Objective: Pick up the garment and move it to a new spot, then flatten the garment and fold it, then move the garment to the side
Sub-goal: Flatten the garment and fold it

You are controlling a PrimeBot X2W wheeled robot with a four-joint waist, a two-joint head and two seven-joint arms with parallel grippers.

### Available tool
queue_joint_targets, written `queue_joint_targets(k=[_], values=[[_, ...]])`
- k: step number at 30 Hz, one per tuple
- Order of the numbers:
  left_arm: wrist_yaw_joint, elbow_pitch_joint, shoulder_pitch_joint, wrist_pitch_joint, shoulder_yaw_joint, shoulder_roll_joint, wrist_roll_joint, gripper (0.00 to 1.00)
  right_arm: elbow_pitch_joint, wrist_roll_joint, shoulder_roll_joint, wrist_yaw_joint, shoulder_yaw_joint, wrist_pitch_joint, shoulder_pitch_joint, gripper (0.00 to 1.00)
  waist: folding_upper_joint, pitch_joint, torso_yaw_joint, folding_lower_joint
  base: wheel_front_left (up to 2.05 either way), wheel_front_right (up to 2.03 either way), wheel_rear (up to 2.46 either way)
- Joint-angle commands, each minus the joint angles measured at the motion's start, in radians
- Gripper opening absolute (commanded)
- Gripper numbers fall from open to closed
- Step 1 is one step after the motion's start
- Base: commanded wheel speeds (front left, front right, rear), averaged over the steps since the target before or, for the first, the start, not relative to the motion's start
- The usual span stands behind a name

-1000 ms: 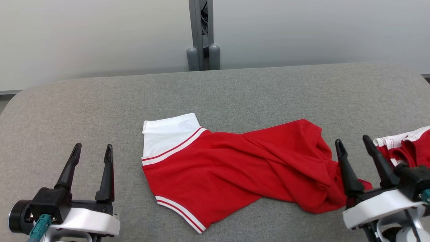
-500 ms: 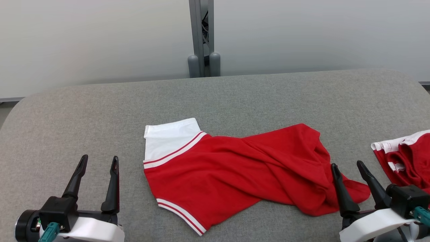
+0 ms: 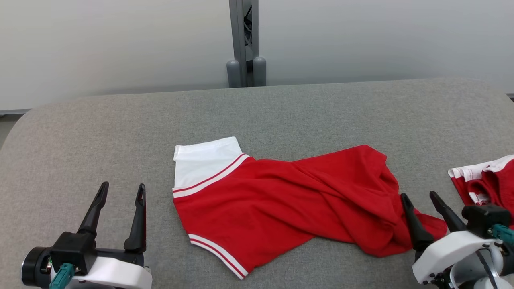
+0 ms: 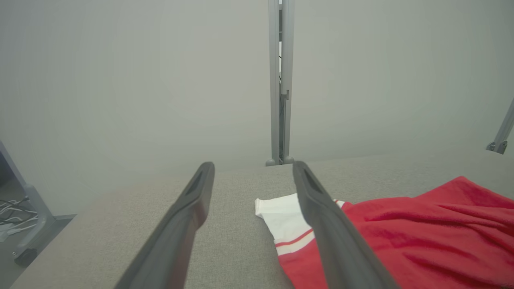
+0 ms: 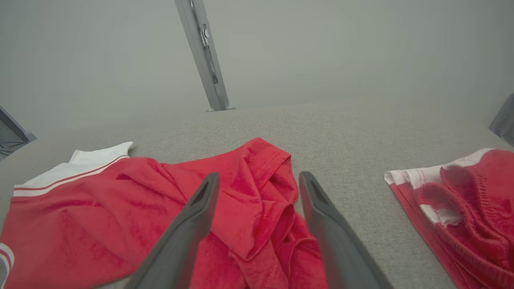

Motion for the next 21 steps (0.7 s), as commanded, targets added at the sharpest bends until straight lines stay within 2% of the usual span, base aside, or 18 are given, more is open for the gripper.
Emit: queue_joint_targets(k=[1,6,16,17,18,19,20,21], values=[[-0.002,0.0,-0.021,-0.005,-0.002,0.002,-0.004,1.0,0.043,0.018,-0.021,0.0,0.018,0.02,-0.033,1.0,0.0,0.012,0.008,0.0,0.0,0.0,0.0],[-0.006,0.007,-0.035,-0.012,-0.007,-0.003,-0.008,1.0,0.167,0.062,-0.071,0.0,0.091,0.033,-0.126,1.0,0.0,0.046,0.023,0.0,0.0,0.0,0.0],[-0.015,0.027,-0.073,-0.027,-0.019,-0.014,-0.016,1.0,0.388,0.124,-0.114,0.0,0.206,0.037,-0.287,1.0,0.0,0.098,0.049,0.0,0.0,0.0,0.0],[-0.015,0.03,-0.075,-0.029,-0.02,-0.015,-0.017,1.0,0.407,0.133,-0.115,0.0,0.218,0.044,-0.298,0.83,0.0,0.101,0.051,0.0,0.0,0.0,0.0],[-0.015,0.034,-0.078,-0.032,-0.02,-0.016,-0.018,1.0,0.419,0.14,-0.118,0.0,0.227,0.043,-0.308,0.44,0.0,0.104,0.054,0.0,0.0,0.0,0.0],[-0.015,0.036,-0.081,-0.033,-0.02,-0.017,-0.02,1.0,0.43,0.148,-0.122,0.0,0.234,0.037,-0.316,0.16,0.0,0.106,0.055,0.0,0.0,0.0,0.0],[-0.014,0.038,-0.083,-0.036,-0.02,-0.018,-0.021,1.0,0.438,0.155,-0.125,0.0,0.241,0.035,-0.322,0.0,0.0,0.107,0.056,0.0,0.0,0.0,0.0],[-0.013,0.041,-0.084,-0.037,-0.019,-0.019,-0.02,1.0,0.439,0.165,-0.128,0.0,0.246,0.027,-0.327,0.0,0.0,0.109,0.056,0.0,0.0,0.0,0.0]])
